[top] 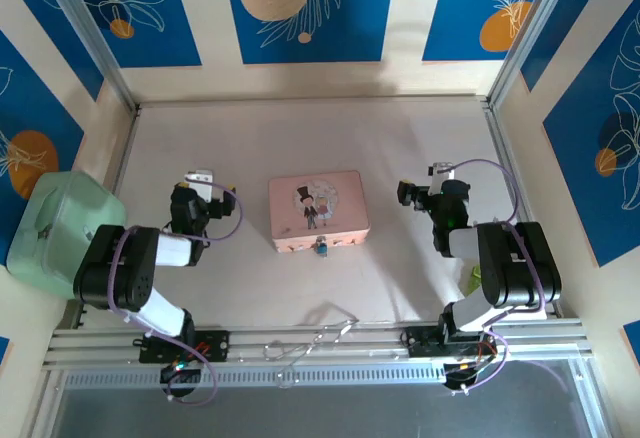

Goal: Unlock the padlock with the key

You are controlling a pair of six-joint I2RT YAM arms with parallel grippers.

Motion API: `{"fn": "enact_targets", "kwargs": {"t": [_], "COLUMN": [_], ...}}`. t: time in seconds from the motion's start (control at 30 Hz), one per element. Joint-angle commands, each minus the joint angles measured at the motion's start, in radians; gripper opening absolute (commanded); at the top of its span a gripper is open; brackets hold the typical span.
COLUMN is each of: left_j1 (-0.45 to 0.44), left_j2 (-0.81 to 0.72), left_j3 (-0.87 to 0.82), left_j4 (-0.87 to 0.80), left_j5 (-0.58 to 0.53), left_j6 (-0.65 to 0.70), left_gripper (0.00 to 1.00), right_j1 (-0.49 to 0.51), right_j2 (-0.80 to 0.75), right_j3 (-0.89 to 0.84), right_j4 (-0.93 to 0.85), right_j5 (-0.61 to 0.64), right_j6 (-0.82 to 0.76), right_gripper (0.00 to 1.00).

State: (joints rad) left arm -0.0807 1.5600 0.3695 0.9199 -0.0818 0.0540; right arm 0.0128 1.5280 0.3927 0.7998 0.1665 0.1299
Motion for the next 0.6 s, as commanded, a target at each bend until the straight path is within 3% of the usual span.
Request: {"fn": "enact_targets", "kwargs": {"t": [0.0,0.57], "left_j1": [0.004,0.006], "left_j2": [0.005,0.006], "left_j3": [0.006,0.011], "left_j4": [0.020,0.011], "left_j5": [0.014,0.017], "left_j6": [-0.006,-0.006], "left_gripper": [0.99,0.99], "right_j1": [-0.002,-0.006], "right_j2": [-0.006,-0.006], "right_j3": [0.020,0.021], "right_j4": [0.016,0.012], "right_j5": [-0.027,-0.033], "right_j6": [-0.021,-0.019], "right_gripper": [0.99,0.99]}}
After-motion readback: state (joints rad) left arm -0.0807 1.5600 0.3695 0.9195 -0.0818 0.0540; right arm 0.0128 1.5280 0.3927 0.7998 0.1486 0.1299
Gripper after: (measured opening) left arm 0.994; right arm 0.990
